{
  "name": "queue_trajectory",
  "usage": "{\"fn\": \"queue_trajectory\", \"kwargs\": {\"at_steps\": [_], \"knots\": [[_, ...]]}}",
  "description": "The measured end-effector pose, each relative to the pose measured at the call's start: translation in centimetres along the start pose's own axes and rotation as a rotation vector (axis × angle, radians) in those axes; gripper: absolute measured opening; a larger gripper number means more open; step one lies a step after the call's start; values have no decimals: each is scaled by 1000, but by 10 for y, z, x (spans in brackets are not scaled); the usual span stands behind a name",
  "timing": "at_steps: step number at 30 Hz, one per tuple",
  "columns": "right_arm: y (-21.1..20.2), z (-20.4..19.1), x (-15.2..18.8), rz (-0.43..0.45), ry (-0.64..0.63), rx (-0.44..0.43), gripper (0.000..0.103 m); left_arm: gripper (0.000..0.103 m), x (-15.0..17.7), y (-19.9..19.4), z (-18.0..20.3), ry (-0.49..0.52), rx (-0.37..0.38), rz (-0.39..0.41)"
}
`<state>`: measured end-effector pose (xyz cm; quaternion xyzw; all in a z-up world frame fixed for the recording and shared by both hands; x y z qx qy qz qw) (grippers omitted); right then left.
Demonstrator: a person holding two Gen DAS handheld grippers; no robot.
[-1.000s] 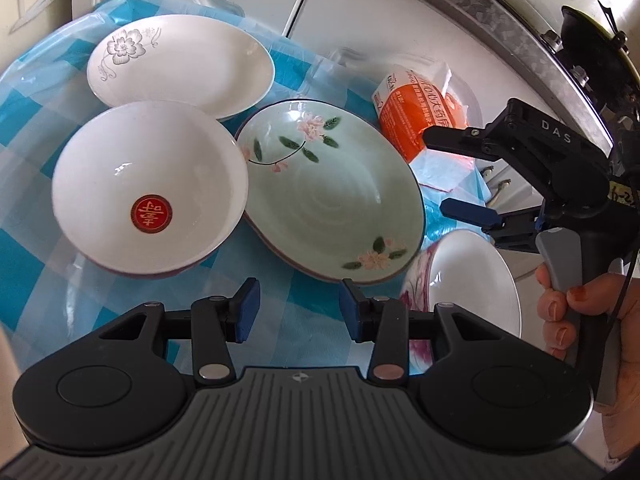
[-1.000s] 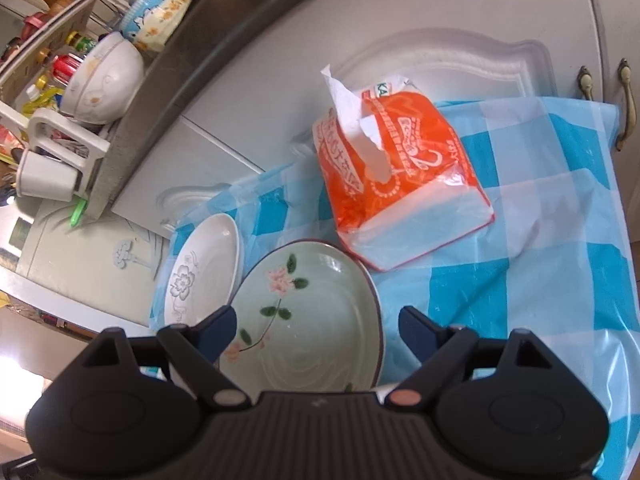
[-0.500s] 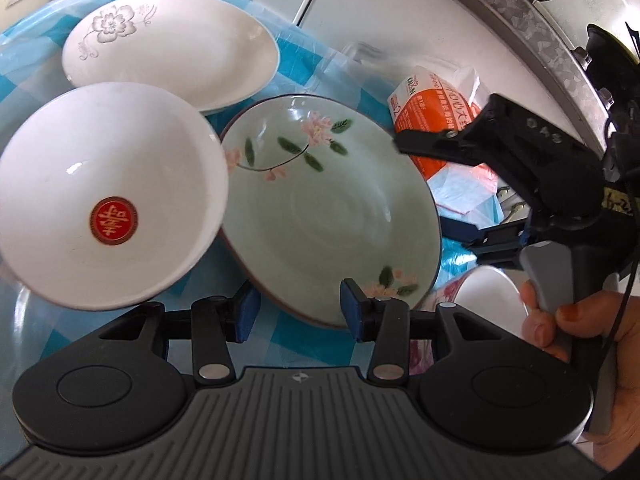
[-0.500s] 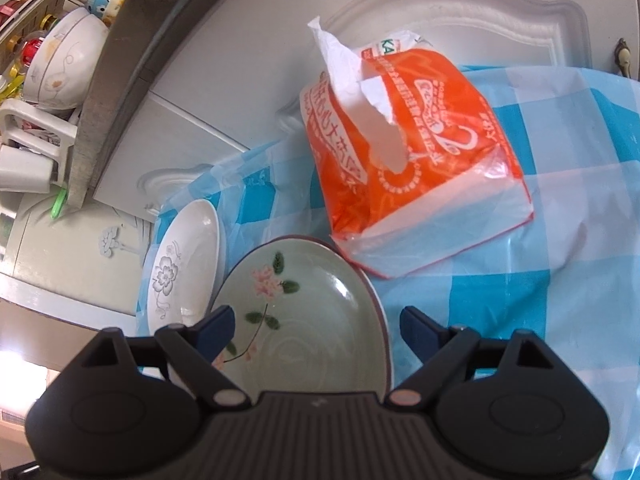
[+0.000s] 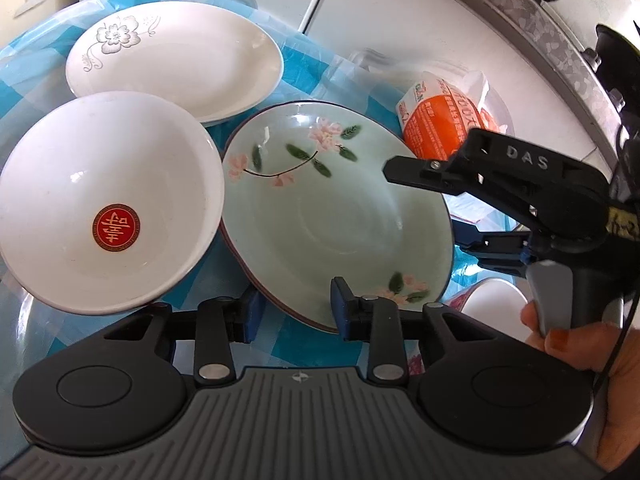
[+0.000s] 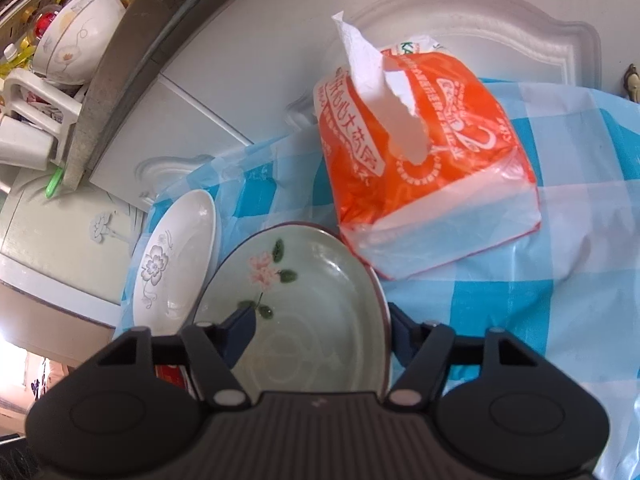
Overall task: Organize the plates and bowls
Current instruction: 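Close the left gripper on the green flower plate's rim, then lift the green flower plate with the left gripper toward the large white plate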
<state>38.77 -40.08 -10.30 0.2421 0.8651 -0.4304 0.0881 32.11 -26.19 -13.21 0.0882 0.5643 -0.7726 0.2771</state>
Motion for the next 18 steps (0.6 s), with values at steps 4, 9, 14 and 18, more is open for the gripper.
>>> {"fn": "queue_trajectory", "kwargs": {"at_steps": [4, 9, 14, 18], "knots": [[-9, -5, 1, 38, -31, 11, 65, 37, -3, -8, -2, -16, 17, 13], [-23, -13, 1, 85, -62, 30, 61, 37, -8, -23, 0, -24, 41, 34], [-38, -17, 10, 125, -95, 47, 56, 37, -12, -37, -3, -23, 52, 52], [-54, -23, 15, 171, -101, 47, 56, 37, -15, -53, 2, -1, 66, 74]]}}
Point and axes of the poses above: each gripper's, at about its wrist camera, not at the fingertips, and y roughly the way its jaws point, z to its right, x to its underside, the point moved 10 cm from there along y, roughly the way its jaws point
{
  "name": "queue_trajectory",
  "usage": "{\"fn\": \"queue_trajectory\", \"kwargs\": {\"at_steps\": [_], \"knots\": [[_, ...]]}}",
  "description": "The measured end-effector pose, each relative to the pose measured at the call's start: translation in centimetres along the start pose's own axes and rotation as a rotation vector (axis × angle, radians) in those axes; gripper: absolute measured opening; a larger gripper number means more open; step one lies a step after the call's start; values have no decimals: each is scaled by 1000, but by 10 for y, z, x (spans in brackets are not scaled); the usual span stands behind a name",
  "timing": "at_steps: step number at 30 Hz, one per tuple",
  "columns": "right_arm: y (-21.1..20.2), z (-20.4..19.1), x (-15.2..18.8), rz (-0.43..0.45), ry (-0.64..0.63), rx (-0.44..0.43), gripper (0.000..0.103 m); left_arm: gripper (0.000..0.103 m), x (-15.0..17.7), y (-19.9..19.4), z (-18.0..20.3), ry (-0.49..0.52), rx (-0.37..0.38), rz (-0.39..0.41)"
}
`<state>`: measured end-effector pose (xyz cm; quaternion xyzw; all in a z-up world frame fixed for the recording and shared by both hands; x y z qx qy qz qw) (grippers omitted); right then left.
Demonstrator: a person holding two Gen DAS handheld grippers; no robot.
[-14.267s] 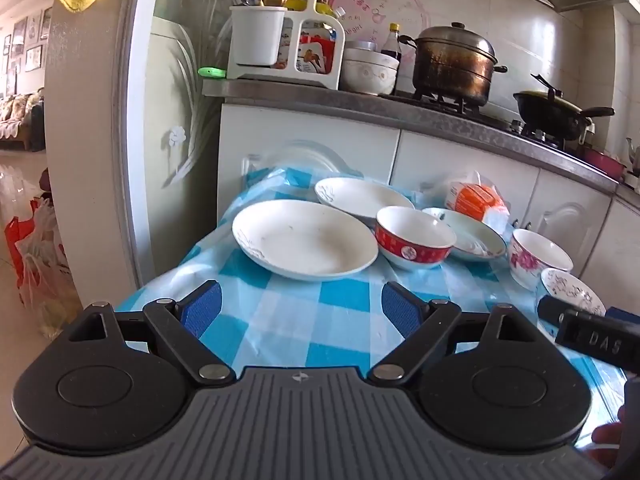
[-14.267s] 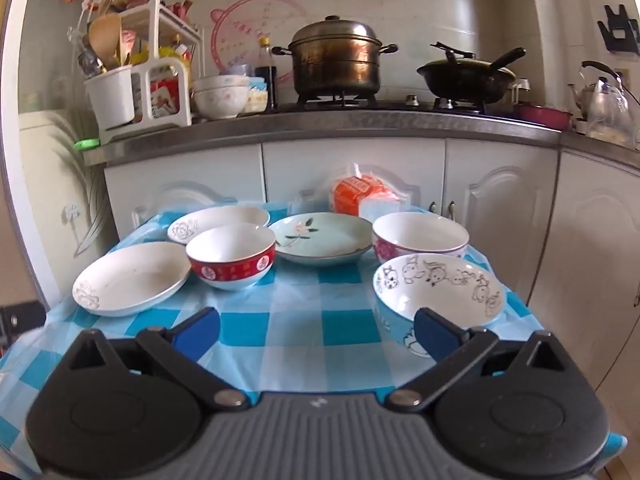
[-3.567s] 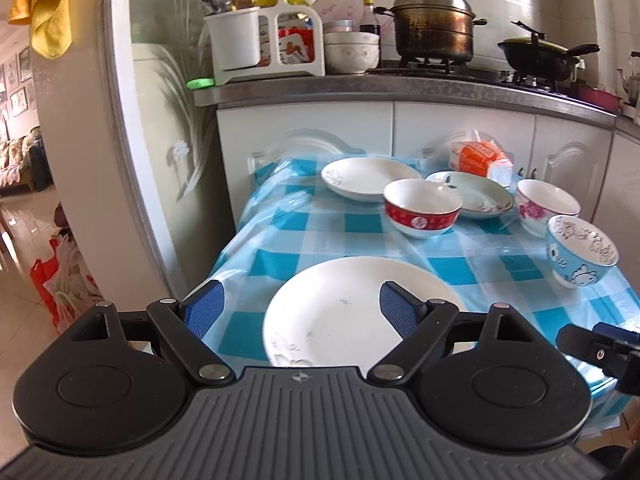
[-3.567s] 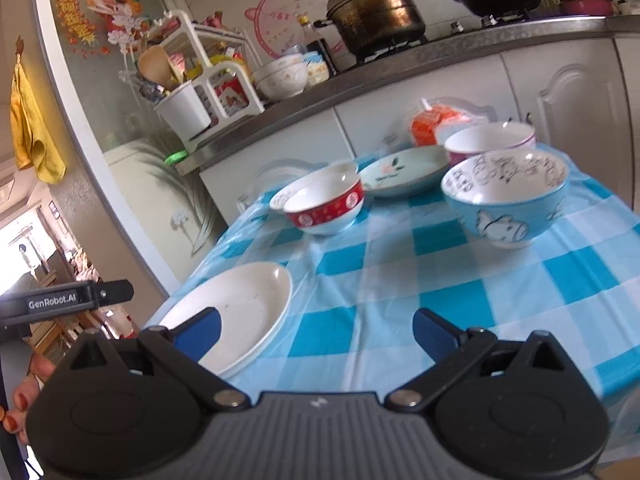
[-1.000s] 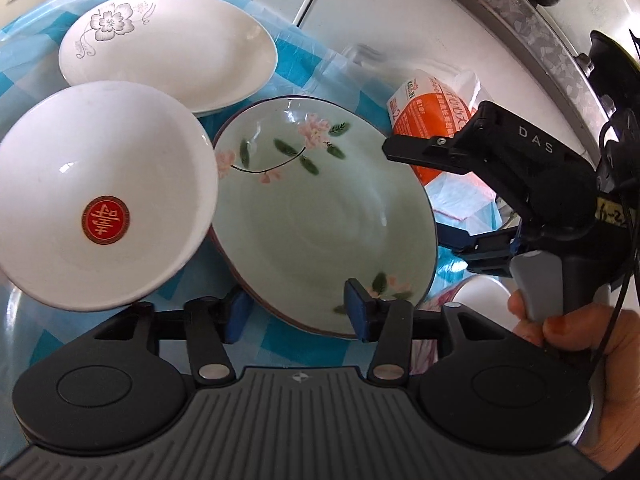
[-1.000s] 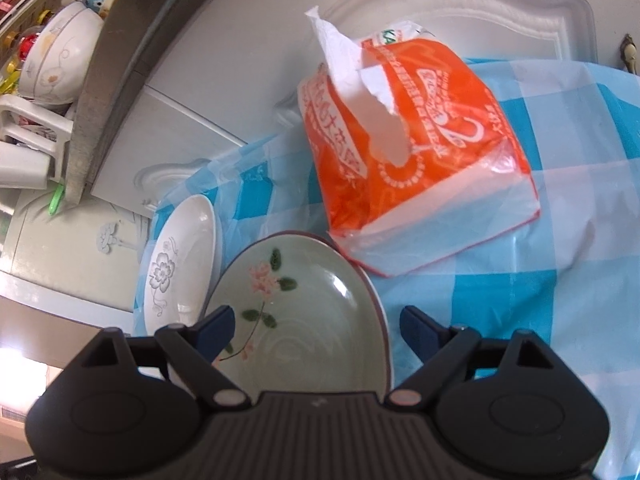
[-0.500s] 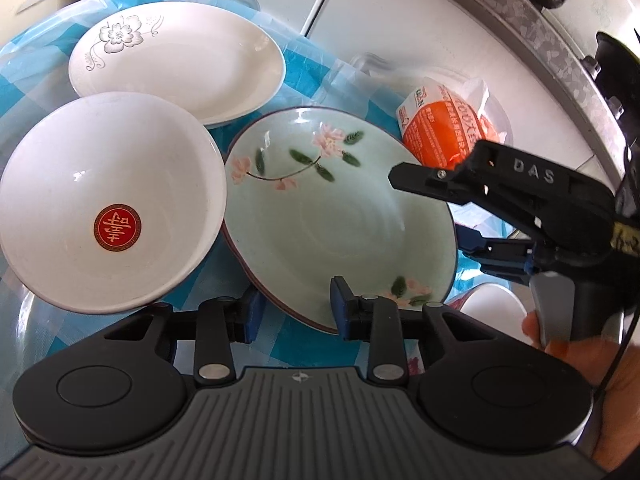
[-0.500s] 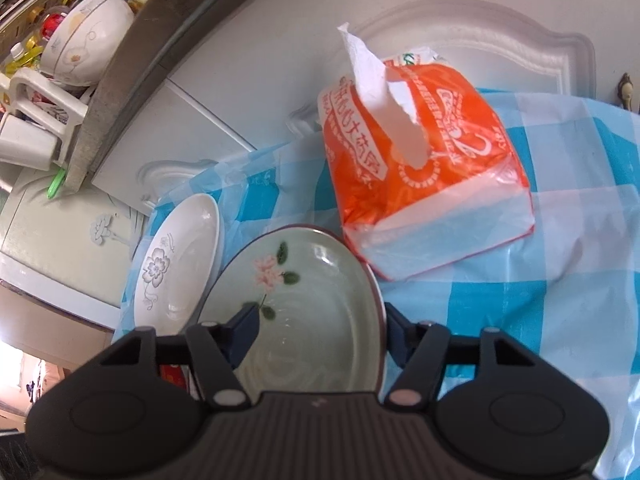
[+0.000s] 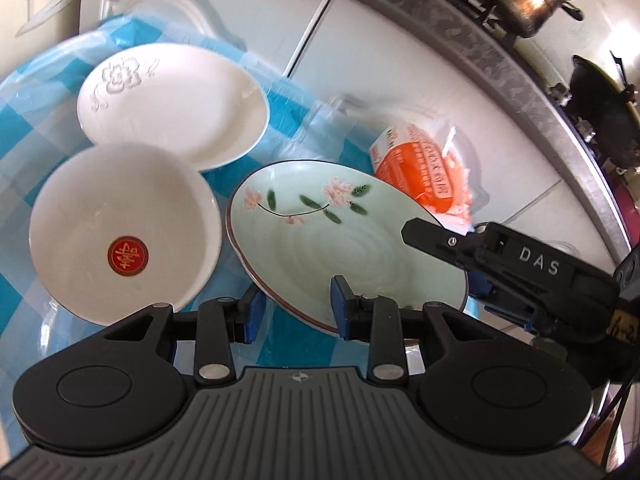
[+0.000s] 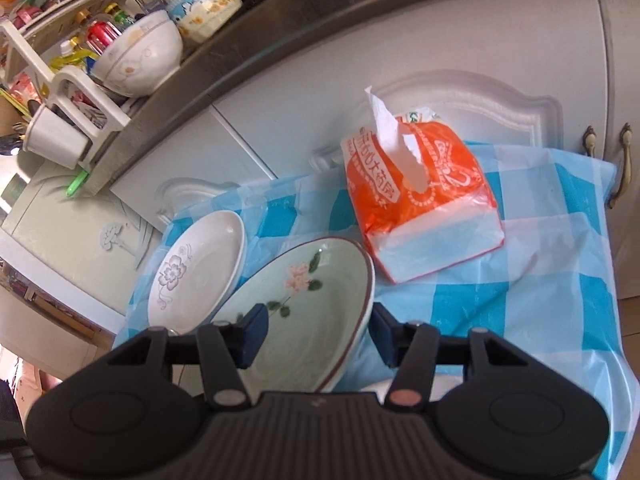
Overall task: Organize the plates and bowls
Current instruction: 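Lift the green flower plate with the left gripper toward the large white plate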
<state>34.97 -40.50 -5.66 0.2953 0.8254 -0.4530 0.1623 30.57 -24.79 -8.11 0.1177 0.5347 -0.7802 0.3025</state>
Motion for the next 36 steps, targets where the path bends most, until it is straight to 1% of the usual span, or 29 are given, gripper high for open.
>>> {"fn": "queue_trajectory", "kwargs": {"at_steps": [5, 9, 12, 16, 20, 22, 24, 26, 28, 30, 32, 36], "knots": [[-27, -10, 2, 63, 5, 3, 53, 37, -8, -28, 5, 22, 28, 26], [-50, -25, 9, 102, 3, -1, 52, 37, -17, -64, 10, 55, 44, 69], [-68, -43, 14, 137, -11, -18, 52, 37, -23, -95, 12, 85, 48, 111], [-92, -79, 20, 197, -59, -57, 52, 37, -29, -144, 5, 91, 44, 164], [-121, -131, 29, 250, -150, -114, 52, 37, -26, -196, -18, 81, 12, 199], [-132, -160, 36, 260, -200, -148, 52, 37, -23, -219, -33, 66, -7, 211], [-139, -185, 45, 254, -216, -185, 52, 37, -22, -242, -52, 25, -18, 223], [-139, -207, 57, 241, -245, -224, 52, 37, -19, -263, -69, 29, -47, 250], [-134, -224, 70, 219, -258, -259, 52, 37, -16, -275, -87, 23, -76, 250], [-124, -239, 86, 188, -265, -282, 52, 37, -8, -283, -108, 12, -94, 238], [-113, -252, 103, 156, -275, -301, 52, 38, 2, -283, -129, -12, -119, 225], [-87, -268, 143, 63, -316, -300, 52, 37, 25, -280, -171, -46, -159, 192]]}}
Point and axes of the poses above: each gripper's, at about its wrist camera, not at the fingertips, and y roughly the way its jaws point, z to its right, x to its underside, the point moved 10 cm from there along y, roughly the way its jaws point
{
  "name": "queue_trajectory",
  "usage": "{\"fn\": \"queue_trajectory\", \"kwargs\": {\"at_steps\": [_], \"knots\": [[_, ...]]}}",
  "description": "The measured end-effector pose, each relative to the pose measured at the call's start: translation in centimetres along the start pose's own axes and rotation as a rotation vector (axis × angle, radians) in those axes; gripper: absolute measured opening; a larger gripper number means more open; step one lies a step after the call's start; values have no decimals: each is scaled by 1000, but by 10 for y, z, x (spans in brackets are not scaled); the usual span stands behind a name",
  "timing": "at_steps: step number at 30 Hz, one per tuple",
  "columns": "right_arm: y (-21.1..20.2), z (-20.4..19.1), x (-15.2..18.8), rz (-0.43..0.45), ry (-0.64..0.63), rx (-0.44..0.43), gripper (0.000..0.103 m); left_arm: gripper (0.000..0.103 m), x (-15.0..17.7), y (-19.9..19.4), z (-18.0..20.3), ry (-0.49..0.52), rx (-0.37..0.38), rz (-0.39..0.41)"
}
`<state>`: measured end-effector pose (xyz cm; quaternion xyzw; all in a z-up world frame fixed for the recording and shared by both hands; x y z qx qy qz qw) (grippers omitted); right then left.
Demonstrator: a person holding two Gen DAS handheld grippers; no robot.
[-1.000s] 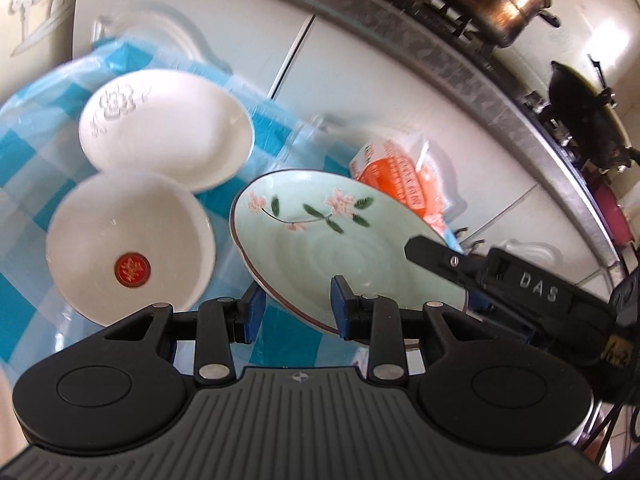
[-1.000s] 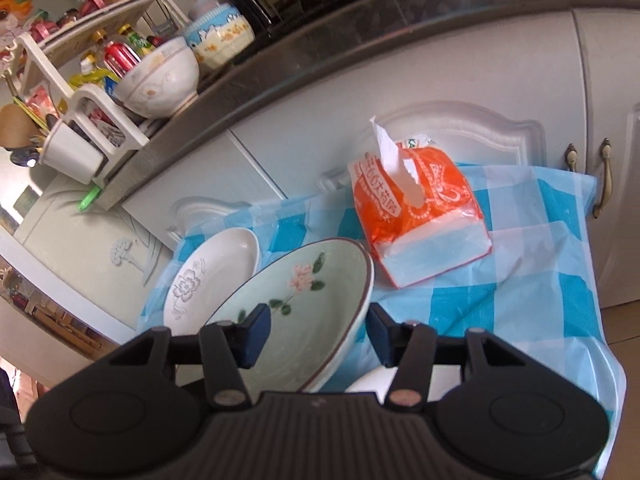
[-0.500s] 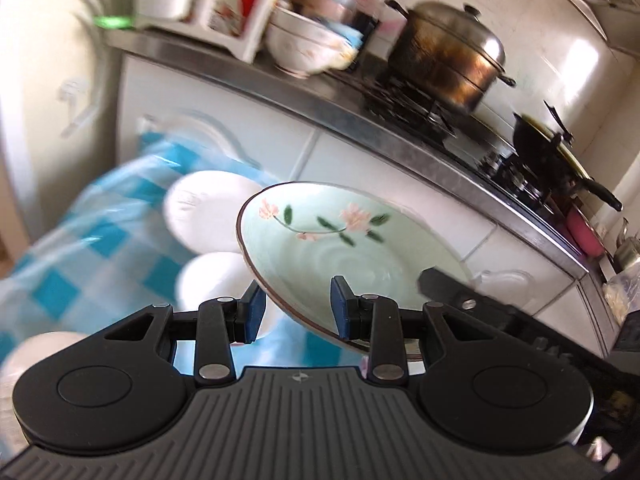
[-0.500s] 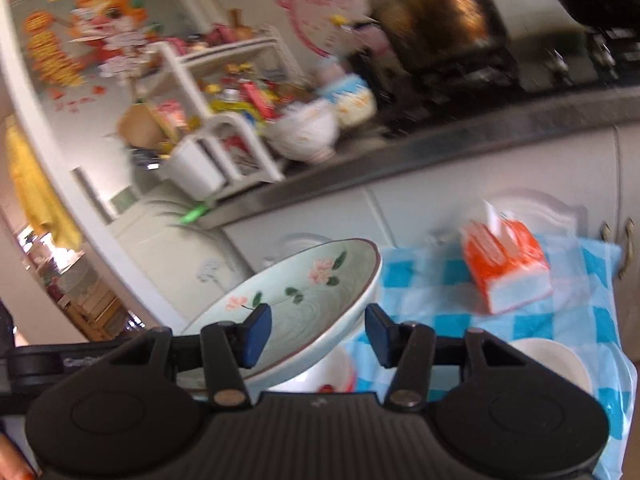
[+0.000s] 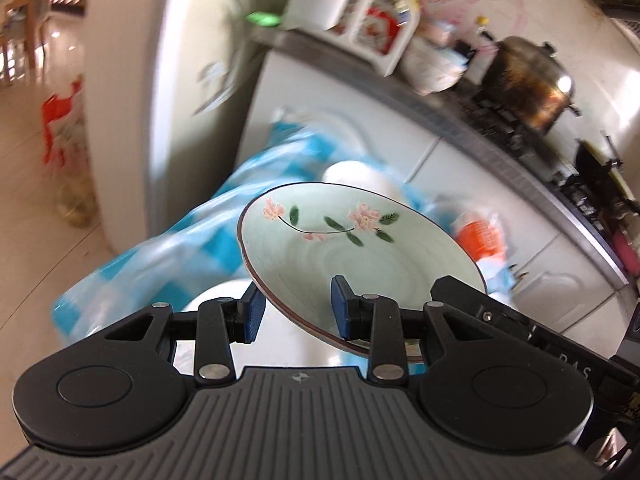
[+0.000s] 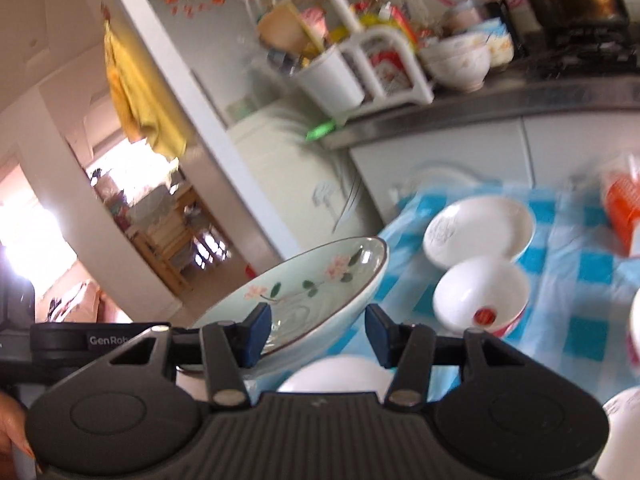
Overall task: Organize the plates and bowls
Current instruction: 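Lift the green flower plate with the left gripper toward the large white plate, then lower the green plate onto the large white plate and open the left gripper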
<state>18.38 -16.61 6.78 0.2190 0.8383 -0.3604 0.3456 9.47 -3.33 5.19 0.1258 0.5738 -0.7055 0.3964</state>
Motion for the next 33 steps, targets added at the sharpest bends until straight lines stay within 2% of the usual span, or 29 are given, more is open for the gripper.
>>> {"fn": "queue_trajectory", "kwargs": {"at_steps": [6, 11, 20, 33], "knots": [[38, -2, 50, -133, -21, 30, 52, 37, 27, 32, -33, -31, -21, -75], [55, 4, 76, -213, -49, 75, 52, 37, 36, 56, -45, -8, -15, -104], [63, 12, 98, -287, -43, 141, 52, 36, 45, 72, -47, 45, 19, -147], [70, 20, 121, -389, -28, 173, 49, 33, 58, 83, -56, 111, 27, -221]]}}
Point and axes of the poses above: each gripper's, at about its wrist camera, not at the fingertips, and y roughly the way its jaws point, z to its right, x to its underside, the point moved 10 cm from there along y, roughly the way its jaws point
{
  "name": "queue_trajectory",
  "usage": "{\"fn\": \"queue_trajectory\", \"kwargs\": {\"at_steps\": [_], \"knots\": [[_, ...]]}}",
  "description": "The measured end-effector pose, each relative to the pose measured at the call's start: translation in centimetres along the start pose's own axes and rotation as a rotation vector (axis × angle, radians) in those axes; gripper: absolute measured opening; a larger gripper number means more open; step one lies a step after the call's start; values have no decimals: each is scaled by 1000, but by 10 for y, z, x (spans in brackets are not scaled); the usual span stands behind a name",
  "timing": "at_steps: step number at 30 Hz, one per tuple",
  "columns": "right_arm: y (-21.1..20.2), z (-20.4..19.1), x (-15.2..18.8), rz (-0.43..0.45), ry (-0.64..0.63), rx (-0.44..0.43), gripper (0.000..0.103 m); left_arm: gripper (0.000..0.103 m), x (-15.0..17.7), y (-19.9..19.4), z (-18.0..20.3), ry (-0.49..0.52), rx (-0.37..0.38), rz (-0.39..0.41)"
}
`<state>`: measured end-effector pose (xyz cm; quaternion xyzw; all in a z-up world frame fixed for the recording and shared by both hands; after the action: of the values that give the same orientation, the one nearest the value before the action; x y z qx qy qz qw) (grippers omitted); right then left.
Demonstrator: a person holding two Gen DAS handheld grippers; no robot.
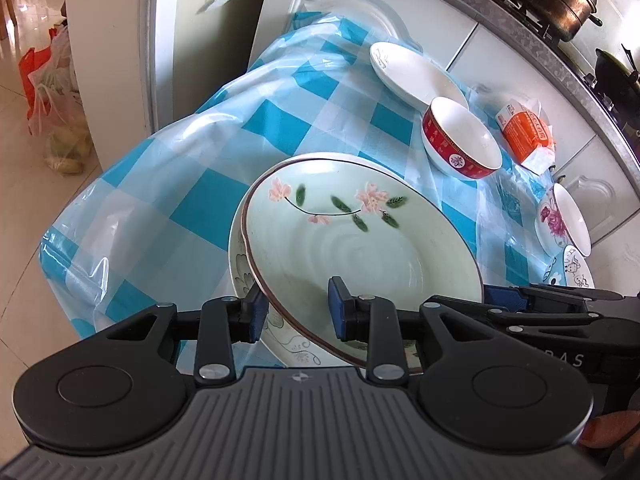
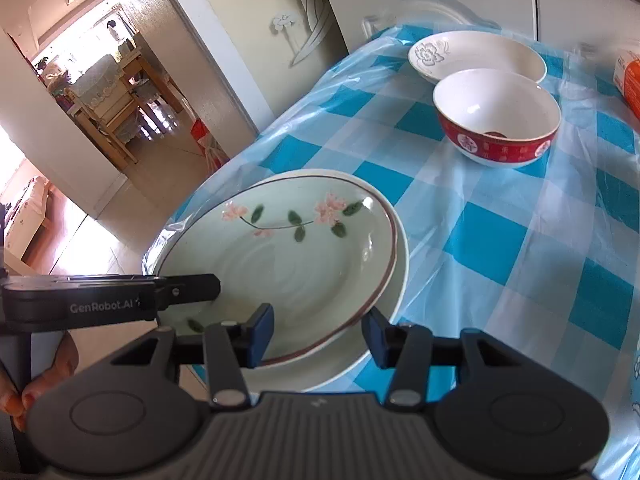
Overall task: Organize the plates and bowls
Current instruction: 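Lower the green plate onto the large white plate and open the left gripper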
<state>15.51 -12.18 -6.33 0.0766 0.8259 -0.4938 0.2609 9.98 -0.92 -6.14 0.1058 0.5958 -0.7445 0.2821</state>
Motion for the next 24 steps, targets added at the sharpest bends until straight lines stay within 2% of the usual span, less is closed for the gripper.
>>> {"fn": "queue_trajectory", "kwargs": {"at_steps": [7, 12, 14, 15, 18, 24], "knots": [[3, -3, 4, -47, 13, -17, 54, 34, 5, 0, -2, 33, 20, -36], [4, -3, 3, -72, 30, -29, 58, 50, 7, -2, 0, 40, 50, -53], [3, -4, 3, -81, 35, -32, 61, 60, 8, -6, 3, 48, 65, -56], [2, -4, 3, -85, 35, -30, 66, 64, 8, -7, 3, 55, 64, -58], [-2, -3, 2, -85, 11, 19, 81, 69, 8, -12, 2, 75, 43, -60], [-16, 12, -3, -72, 55, 49, 81, 72, -4, -34, 5, 121, 58, -10]]}}
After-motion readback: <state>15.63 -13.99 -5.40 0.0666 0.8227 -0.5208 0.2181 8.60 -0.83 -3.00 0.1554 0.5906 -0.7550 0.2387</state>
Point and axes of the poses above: each gripper's, at about its wrist camera, not at the fingertips, and y roughly the way its jaws point, z to its right, x to its underside, the point moved 10 cm from there along y, roughly the way its jaws point
